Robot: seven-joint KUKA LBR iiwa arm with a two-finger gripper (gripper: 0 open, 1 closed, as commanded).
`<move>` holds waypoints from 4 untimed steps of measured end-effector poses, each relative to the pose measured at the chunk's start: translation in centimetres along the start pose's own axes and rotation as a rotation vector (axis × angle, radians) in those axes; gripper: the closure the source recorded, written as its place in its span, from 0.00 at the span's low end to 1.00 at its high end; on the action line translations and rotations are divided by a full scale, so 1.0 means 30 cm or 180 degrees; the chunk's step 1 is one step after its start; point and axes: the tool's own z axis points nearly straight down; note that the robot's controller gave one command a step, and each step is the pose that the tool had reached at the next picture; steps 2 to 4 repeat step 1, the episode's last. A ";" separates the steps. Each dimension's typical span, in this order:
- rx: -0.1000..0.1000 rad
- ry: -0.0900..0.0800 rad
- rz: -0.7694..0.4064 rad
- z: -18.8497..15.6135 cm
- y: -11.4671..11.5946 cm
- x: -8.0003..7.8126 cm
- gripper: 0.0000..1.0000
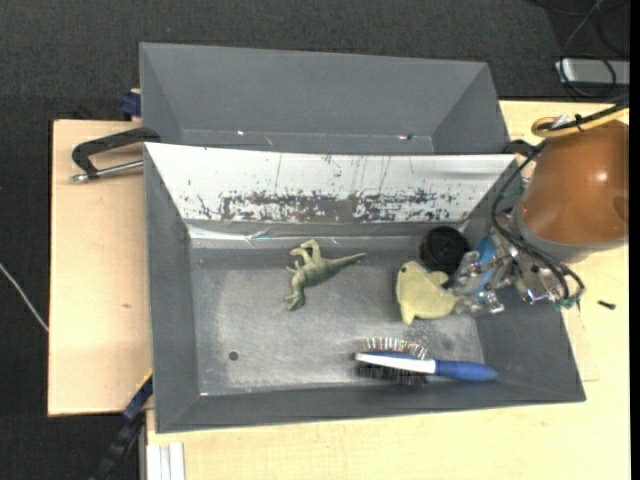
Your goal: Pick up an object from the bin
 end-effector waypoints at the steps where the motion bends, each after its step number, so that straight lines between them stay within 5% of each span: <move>1: 0.0004 -0.0005 0.0003 -0.157 0.000 -0.009 1.00; 4: 0.0004 -0.0005 0.0003 -0.157 0.000 -0.009 1.00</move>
Offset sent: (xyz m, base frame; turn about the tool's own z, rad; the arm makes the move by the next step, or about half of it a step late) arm 0.0000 0.0000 0.0432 0.0000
